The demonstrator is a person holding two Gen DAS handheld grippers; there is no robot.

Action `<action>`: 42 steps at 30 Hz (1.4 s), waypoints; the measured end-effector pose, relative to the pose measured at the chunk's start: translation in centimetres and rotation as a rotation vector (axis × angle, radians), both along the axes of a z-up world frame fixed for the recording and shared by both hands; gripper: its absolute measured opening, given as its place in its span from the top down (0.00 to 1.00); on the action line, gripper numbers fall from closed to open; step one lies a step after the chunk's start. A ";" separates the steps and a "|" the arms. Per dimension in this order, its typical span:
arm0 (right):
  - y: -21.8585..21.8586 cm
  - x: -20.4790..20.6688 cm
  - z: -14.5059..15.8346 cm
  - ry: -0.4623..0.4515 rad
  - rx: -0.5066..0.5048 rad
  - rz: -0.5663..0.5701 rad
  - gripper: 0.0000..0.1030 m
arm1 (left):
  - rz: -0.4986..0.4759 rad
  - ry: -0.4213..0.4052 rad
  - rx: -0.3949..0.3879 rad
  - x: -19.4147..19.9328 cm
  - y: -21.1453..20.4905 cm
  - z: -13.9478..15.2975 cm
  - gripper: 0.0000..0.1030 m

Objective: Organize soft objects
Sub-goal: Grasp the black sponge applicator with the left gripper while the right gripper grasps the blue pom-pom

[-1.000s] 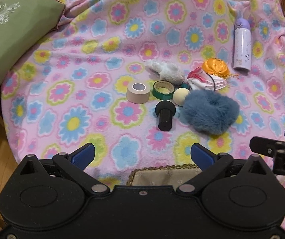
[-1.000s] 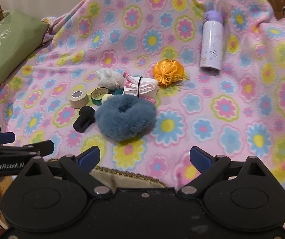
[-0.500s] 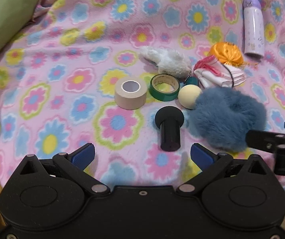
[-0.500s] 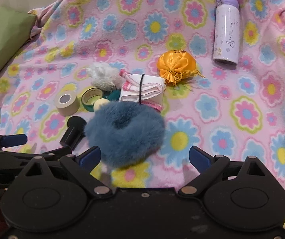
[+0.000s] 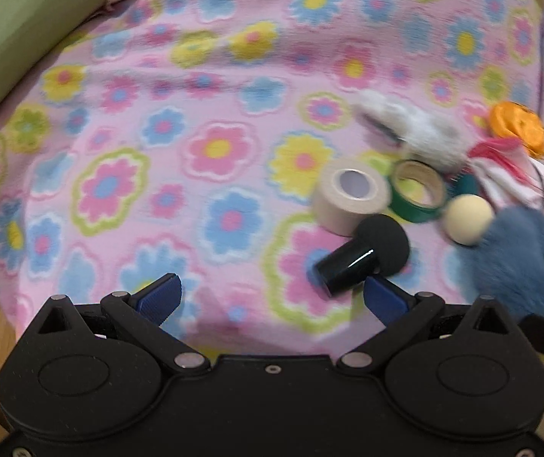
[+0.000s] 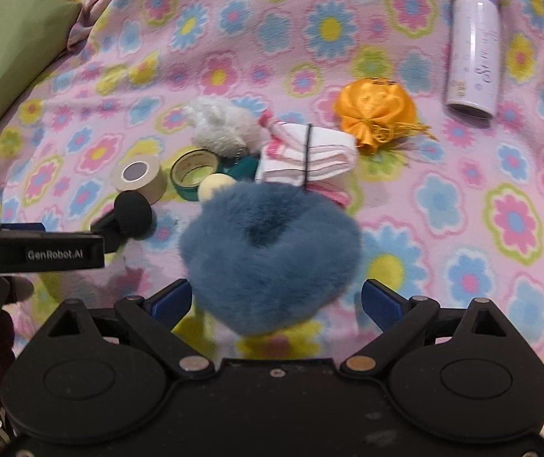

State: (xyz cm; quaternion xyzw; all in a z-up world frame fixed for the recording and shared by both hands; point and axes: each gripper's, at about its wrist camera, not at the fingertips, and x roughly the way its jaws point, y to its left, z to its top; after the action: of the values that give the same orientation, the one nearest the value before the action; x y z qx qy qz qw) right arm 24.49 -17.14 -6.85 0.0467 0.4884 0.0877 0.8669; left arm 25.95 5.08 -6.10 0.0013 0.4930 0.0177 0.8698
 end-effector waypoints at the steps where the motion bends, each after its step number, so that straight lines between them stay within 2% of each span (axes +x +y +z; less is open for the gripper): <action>1: 0.3 0.2 -0.1 0.003 0.001 0.007 0.07 | 0.008 0.004 -0.007 0.1 0.4 -0.1 0.04; 6: 1.5 1.8 -1.0 0.011 -0.013 0.001 0.07 | 0.030 0.035 0.003 0.4 1.5 -1.0 0.04; 10: 1.5 2.8 -1.4 0.006 -0.019 -0.023 0.07 | 0.039 0.039 -0.027 0.3 1.9 -0.9 0.04; 12: 1.3 3.2 -1.6 0.017 -0.019 -0.027 0.19 | 0.036 0.044 -0.048 0.3 1.9 -0.8 0.04; 15: 0.5 3.5 -2.0 0.038 0.025 -0.037 0.27 | 0.019 0.047 -0.084 0.0 1.7 -0.4 0.05; 23: -1.6 2.6 -1.8 0.025 0.061 -0.070 0.34 | -0.033 0.019 -0.140 0.1 -0.5 1.0 0.05; 28: -1.8 2.0 -1.9 0.005 0.043 -0.059 0.33 | -0.032 0.031 -0.167 1.3 -1.7 0.2 0.05; 32: -1.4 2.1 -2.2 -0.014 0.020 -0.042 0.28 | -0.003 0.049 -0.176 2.4 -2.1 -1.0 0.05; 39: -1.0 3.0 -2.9 -0.027 -0.002 -0.035 0.18 | -0.012 0.034 -0.109 3.1 -3.0 -1.7 0.04; 42: -0.8 3.2 -3.2 -0.036 -0.005 -0.032 0.12 | -0.041 0.021 -0.053 2.9 -3.8 -2.1 0.04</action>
State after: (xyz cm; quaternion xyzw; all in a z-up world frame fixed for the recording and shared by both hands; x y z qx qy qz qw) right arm 27.68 -17.96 -10.03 0.0506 0.4722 0.0735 0.8770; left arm 28.87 1.32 -8.17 -0.0116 0.5022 -0.0135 0.8646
